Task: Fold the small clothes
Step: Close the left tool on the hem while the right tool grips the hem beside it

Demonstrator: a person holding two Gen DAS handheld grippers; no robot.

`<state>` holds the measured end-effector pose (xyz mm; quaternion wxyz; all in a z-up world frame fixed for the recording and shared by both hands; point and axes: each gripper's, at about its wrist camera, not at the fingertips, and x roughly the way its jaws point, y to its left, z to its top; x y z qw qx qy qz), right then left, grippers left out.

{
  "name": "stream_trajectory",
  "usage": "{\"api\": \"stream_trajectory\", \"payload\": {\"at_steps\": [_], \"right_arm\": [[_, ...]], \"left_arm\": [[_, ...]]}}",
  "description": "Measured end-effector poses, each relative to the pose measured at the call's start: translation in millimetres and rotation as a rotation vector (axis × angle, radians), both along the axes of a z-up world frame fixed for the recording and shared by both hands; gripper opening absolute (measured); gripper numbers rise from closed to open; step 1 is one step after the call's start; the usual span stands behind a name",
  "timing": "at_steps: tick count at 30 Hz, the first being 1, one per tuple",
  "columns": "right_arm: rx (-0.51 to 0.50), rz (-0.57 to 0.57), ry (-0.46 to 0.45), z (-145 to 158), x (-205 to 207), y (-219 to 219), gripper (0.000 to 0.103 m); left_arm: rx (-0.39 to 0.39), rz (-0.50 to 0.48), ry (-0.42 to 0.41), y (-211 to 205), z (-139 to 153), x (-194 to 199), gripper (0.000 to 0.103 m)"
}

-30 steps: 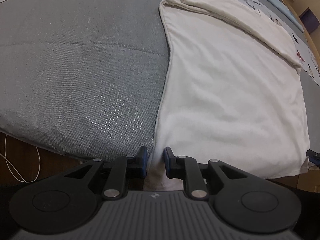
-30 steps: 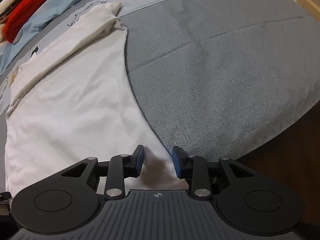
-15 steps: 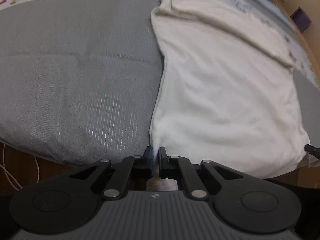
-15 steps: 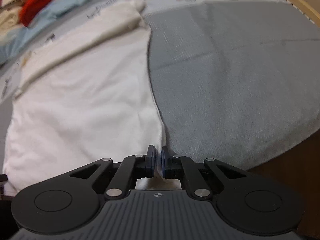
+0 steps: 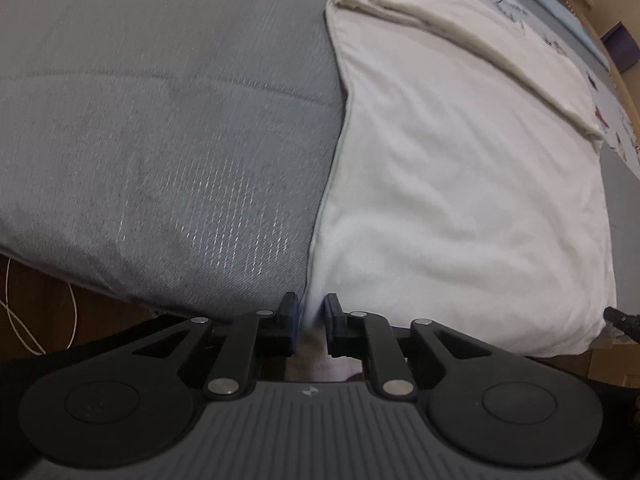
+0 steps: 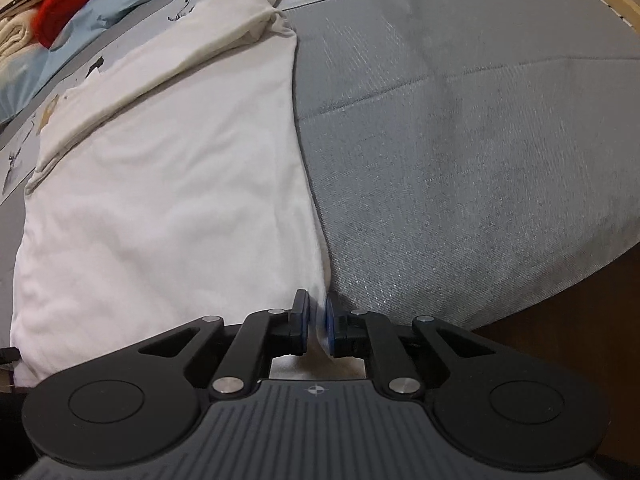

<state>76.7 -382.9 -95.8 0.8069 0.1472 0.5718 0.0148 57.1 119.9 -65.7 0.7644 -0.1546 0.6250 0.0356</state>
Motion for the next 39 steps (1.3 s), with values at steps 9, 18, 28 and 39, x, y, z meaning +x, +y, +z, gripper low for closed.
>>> {"api": "stream_trajectory", "payload": {"at_steps": [9,18,28,39], "right_arm": [[-0.028,0.029,0.008,0.0,1.1,5.3,0.011],[-0.056,0.034,0.013,-1.0,0.3,7.8,0.017],[-0.074,0.068,0.018,-1.5,0.1,12.3,0.019],[-0.051,0.001,0.026,0.7,-4.6,4.6,0.013]], "left_arm": [[0.020,-0.049,0.034,-6.5,-7.4,-4.5,0.014],[0.008,-0.046,0.025,-5.8,-6.2,-7.6,0.008],[0.029,-0.069,0.044,-15.4,-12.5,-6.1,0.009],[0.025,-0.061,0.023,-17.5,-9.7,-6.9,0.008]]}}
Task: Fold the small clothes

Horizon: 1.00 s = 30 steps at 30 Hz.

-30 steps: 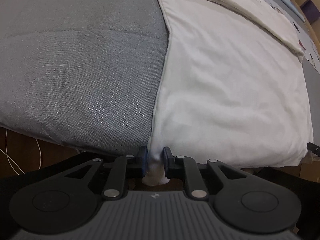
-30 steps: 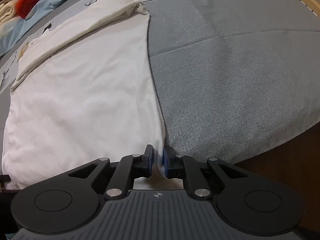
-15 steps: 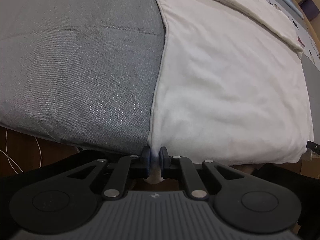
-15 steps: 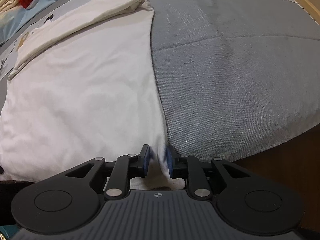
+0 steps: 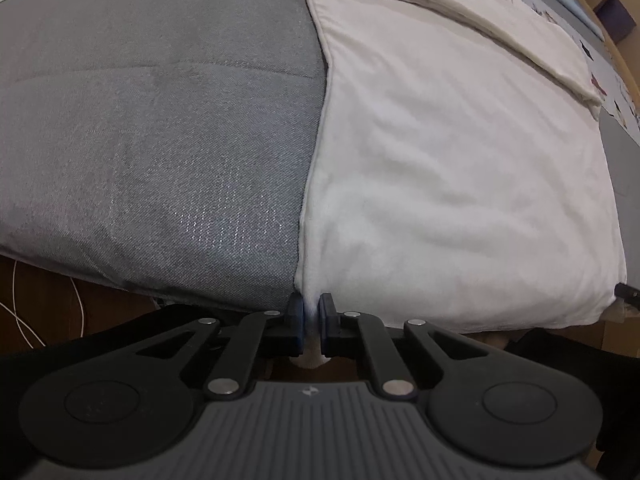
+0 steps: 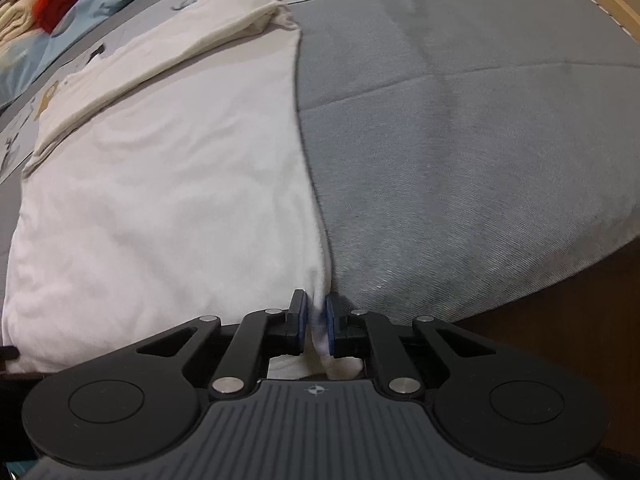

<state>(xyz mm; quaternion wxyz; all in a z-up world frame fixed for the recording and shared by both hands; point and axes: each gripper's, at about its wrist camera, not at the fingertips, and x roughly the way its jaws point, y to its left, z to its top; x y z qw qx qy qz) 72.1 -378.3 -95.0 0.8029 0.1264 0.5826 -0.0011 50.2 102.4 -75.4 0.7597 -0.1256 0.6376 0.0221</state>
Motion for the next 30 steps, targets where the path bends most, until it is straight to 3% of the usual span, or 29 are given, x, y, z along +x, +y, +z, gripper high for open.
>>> {"api": "stream_trajectory", "payload": {"at_steps": [3,8,12,16,22,30], "right_arm": [[-0.023,0.008,0.027,-4.2,-0.2,2.7,0.019],[-0.041,0.030,0.029,-5.4,-0.9,7.7,0.019],[-0.041,0.052,0.020,-3.3,-0.9,13.4,0.009],[-0.039,0.065,-0.006,4.8,-3.5,15.6,0.007],[0.101,0.030,-0.161,49.9,-10.1,11.4,0.006],[0.261,-0.032,-0.389,128.9,-31.5,-16.5,0.004]], "left_arm": [[0.009,-0.002,0.010,1.5,-0.6,-0.2,0.009],[0.017,-0.006,0.015,-0.7,-1.1,1.1,0.009],[0.019,-0.015,0.002,-5.9,-1.0,2.5,0.007],[0.026,-0.040,-0.028,-8.7,6.3,-1.2,0.006],[0.011,-0.113,-0.131,-19.3,42.1,-13.2,0.005],[-0.044,-0.128,-0.325,-5.4,128.3,-34.0,0.005]]}}
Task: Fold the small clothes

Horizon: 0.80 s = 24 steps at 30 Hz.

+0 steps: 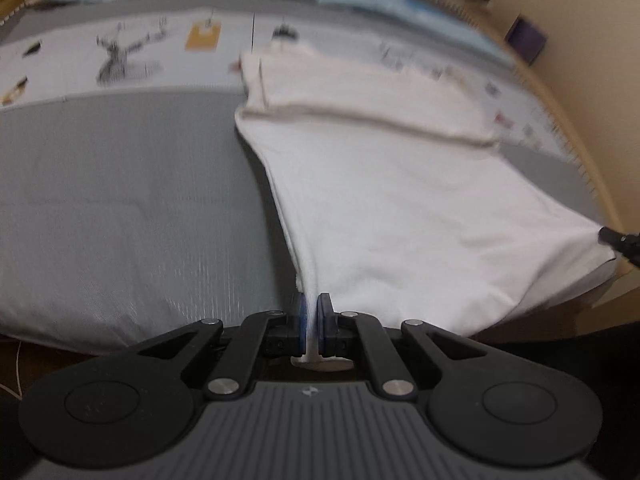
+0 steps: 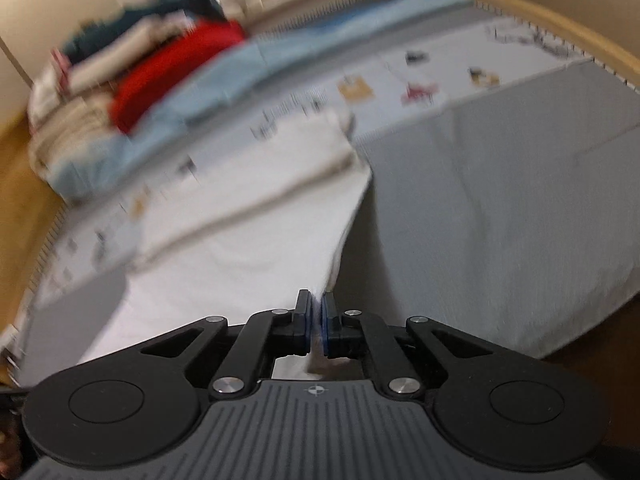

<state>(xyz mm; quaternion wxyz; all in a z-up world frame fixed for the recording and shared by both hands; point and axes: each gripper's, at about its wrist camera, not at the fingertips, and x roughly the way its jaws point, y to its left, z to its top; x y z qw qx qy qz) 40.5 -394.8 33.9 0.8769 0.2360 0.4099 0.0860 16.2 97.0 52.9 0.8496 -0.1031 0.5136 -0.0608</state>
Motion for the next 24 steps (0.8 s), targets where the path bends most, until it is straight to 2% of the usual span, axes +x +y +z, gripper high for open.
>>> {"api": "stream_trajectory", "payload": {"at_steps": [4,8,11,13,18,24], "right_arm": [[0.065,0.000,-0.097,32.0,-22.0,-15.8,0.004],[0.144,0.001,-0.136,61.3,-53.8,-34.1,0.003],[0.178,-0.016,-0.165,74.4,-73.5,-44.2,0.003],[0.189,-0.040,-0.154,73.6,-74.0,-49.3,0.003],[0.161,-0.059,-0.092,45.9,-28.9,-42.9,0.003],[0.083,-0.092,-0.012,6.2,66.5,-21.8,0.003]], "left_arm": [[-0.030,-0.022,-0.087,8.9,42.5,-24.0,0.004],[-0.082,-0.028,-0.145,20.7,77.5,-61.4,0.004],[-0.110,-0.011,-0.176,28.8,94.0,-81.5,0.004],[-0.115,0.014,-0.177,34.0,96.4,-81.6,0.004],[-0.065,0.041,-0.142,38.7,74.7,-34.5,0.004],[0.001,0.057,-0.079,41.5,22.8,74.8,0.004]]}}
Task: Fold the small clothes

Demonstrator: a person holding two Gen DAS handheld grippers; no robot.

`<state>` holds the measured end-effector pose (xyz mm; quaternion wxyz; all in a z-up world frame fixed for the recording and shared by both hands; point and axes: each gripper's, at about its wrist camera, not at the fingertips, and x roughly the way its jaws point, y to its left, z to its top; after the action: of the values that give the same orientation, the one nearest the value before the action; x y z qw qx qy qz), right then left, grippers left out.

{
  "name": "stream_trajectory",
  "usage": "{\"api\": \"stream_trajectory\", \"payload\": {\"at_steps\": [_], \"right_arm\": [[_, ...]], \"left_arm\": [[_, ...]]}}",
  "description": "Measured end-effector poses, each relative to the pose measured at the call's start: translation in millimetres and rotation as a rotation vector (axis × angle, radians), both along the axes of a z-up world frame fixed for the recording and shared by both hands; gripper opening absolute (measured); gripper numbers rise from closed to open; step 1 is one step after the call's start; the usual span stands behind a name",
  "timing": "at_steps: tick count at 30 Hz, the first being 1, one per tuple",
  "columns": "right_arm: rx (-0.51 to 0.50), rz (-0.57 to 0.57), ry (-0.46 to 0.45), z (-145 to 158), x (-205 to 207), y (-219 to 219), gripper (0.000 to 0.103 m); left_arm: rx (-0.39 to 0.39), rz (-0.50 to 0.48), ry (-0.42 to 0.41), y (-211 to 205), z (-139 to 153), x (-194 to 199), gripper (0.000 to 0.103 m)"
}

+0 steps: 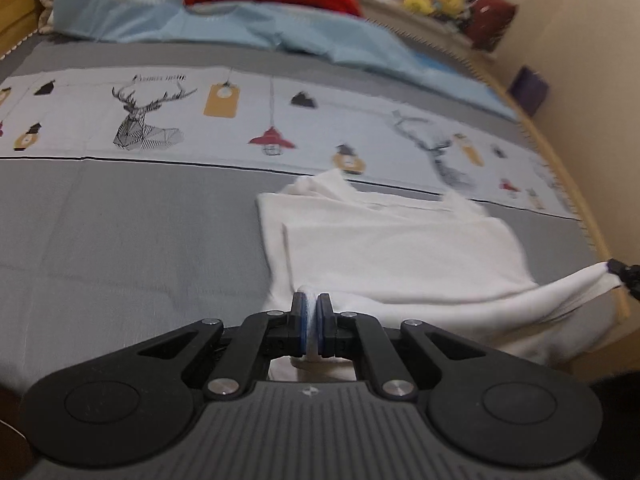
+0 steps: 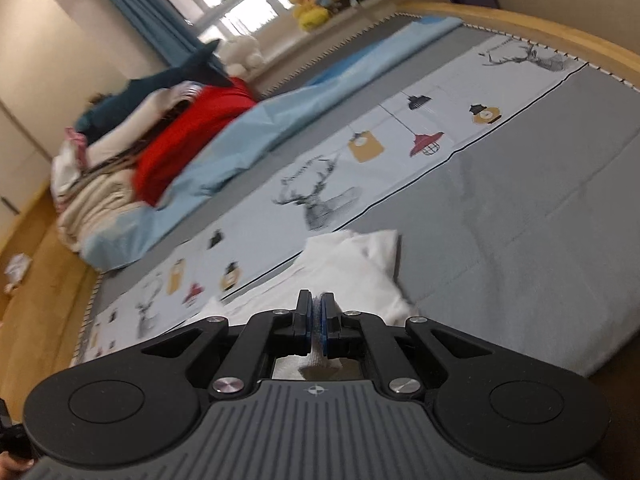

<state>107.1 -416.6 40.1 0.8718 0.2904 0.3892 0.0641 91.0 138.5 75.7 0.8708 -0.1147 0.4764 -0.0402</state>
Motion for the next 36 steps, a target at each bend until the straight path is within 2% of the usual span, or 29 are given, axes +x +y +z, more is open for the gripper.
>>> {"api": "stream_trajectory", "payload": {"at_steps": [3,5,7,10,12,16,18,21,24,30,34,36], "right_arm": [[-0.046,-0.001,0.038,-21.2,45.9,13.5,0.003],[-0.085,0.005,0.065,-37.9,70.3,23.7,0.003],[-0.108,0.008,0.099,-55.1,85.5,31.5,0.003],[-0.138,-0.002,0.149,-70.9,101.8,41.7,0.004],[-0.156,-0.004,0.145,-71.3,110.9,46.5,0.005],[-0.222,-0.039,0.107,-66.0,109.6,50.4,0.008],[-0.236,-0.044,0.077,-62.2,103.6,48.8,0.008],[-0.290,-0.030,0.038,-57.8,91.9,48.8,0.008],[-0.339,-0.003,0.011,-55.2,81.1,48.9,0.008],[-0.438,0.015,-0.023,-53.1,67.3,54.0,0.008],[-0.508,0.028,-0.067,-45.1,65.7,62.2,0.008],[-0.510,0.026,-0.092,-38.7,67.1,62.3,0.008]], "left_arm": [[0.026,0.006,0.037,3.3,-34.9,49.2,0.004],[0.046,0.012,0.057,5.9,-60.0,69.7,0.005],[0.043,0.027,0.118,10.6,-79.9,83.6,0.005],[0.005,0.030,0.084,17.3,-78.5,90.9,0.005],[-0.027,0.042,0.091,22.7,-79.8,93.8,0.007],[-0.018,0.115,0.072,33.9,-72.4,88.9,0.008],[-0.036,0.140,0.069,38.9,-70.1,84.2,0.022],[0.019,0.129,0.063,33.1,-66.6,75.8,0.034],[0.057,0.122,0.061,25.6,-65.6,69.3,0.041],[0.060,0.130,0.039,16.6,-65.0,64.6,0.046],[0.117,0.116,0.025,10.7,-68.5,65.9,0.046],[0.135,0.116,0.013,10.7,-69.4,66.5,0.047]]}}
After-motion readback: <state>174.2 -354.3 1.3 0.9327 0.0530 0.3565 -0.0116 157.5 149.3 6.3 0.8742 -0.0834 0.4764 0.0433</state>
